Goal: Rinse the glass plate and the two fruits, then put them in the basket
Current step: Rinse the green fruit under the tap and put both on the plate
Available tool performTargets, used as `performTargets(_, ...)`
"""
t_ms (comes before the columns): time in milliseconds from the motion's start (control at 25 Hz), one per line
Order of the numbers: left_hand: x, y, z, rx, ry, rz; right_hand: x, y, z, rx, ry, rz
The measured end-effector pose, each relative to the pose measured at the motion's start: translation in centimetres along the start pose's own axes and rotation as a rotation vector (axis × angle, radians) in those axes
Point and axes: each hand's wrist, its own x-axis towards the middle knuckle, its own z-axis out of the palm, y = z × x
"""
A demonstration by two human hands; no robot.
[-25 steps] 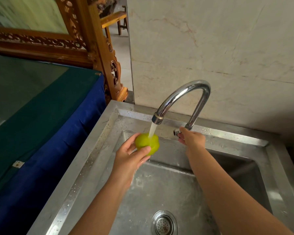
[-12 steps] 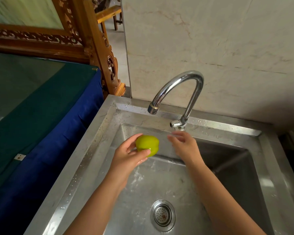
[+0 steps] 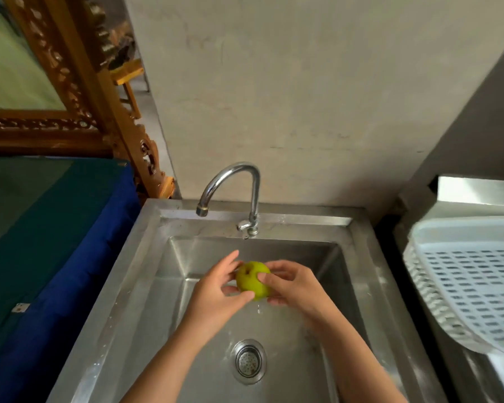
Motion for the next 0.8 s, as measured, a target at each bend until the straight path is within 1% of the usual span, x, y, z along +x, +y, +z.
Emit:
performTargets(200, -4.8, 2.6, 3.8, -0.009, -0.218, 0.034, -10.1, 0.3, -2.5, 0.170, 0.185, 0.012)
performTargets(280, -7.4, 3.6, 6.5, 0.001, -0.336, 0.056, -15.3, 0.9, -3.7, 0.222, 0.298, 0.022)
performTargets(480, -13.2, 5.4, 13.7, 0.120, -0.581, 0.157, -26.9, 3.3, -6.8, 0.301, 0.554, 0.036)
performTargets(680, -17.1, 6.4, 20.9, 0.205, -0.702, 0.238, -33.7, 5.6, -10.1, 0.307, 0.712, 0.002)
performTargets(800, -18.7, 6.5, 25.7, 0.244, -0.766, 0.264, -36.2, 7.4, -13.6, 0.350, 0.773, 0.004)
